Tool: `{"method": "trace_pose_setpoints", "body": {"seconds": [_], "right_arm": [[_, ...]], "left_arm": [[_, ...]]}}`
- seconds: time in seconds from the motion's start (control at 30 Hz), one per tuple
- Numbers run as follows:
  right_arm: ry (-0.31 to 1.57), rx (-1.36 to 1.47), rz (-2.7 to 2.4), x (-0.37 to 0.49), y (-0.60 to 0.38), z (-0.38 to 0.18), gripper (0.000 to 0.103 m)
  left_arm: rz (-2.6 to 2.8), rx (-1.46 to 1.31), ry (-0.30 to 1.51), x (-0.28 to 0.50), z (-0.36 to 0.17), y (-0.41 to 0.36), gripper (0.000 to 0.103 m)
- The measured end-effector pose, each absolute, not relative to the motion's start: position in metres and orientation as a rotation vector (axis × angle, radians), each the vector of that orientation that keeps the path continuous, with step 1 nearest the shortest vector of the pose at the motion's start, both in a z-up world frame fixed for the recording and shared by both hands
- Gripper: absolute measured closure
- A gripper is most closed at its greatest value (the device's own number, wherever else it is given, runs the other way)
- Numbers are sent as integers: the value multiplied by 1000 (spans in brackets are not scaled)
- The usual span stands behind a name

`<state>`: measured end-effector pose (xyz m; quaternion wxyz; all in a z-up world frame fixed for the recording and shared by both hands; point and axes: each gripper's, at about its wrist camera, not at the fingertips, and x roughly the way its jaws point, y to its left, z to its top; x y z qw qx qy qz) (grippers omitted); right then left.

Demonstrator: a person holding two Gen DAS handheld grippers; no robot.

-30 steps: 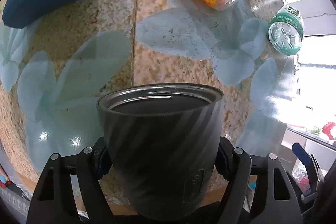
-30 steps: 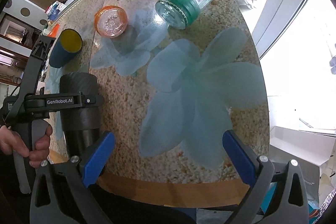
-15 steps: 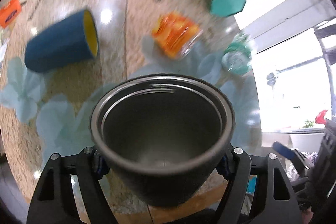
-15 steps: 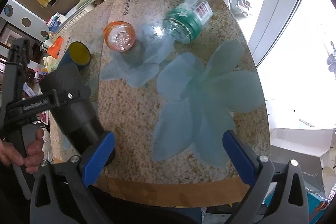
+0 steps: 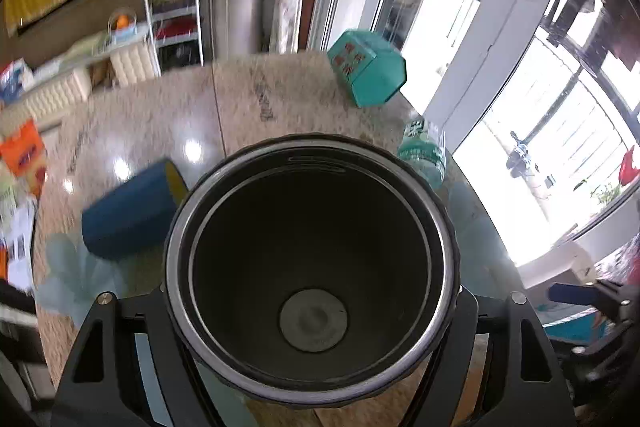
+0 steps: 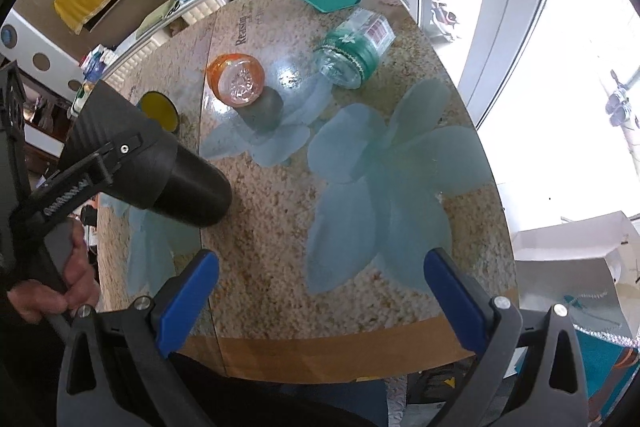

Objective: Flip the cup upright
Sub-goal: 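Rotate the black tumbler with the left tool until its open end faces up, then lower the upright tumbler onto the table and open the left tool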

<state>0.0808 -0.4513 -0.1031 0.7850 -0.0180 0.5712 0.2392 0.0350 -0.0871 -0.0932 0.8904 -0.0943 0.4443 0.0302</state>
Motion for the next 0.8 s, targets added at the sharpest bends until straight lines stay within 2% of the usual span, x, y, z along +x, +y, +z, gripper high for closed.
{"method": "trace_pose_setpoints", "body": {"seconds": [0.53, 0.6, 0.67, 0.8], "right_arm": [[1198, -27, 490, 63, -462, -102, 0], [1197, -31, 497, 61, -461, -102, 0], [1199, -38, 495, 61, -460, -103, 0], [1199, -49, 486, 58, -461, -103, 0]], "left_arm": [[69, -67, 691, 12, -104, -116, 22], [61, -66, 681, 10, -102, -118, 20], [58, -53, 678, 9, -102, -120, 8], [57, -60, 683, 8, -106, -123, 7]]}}
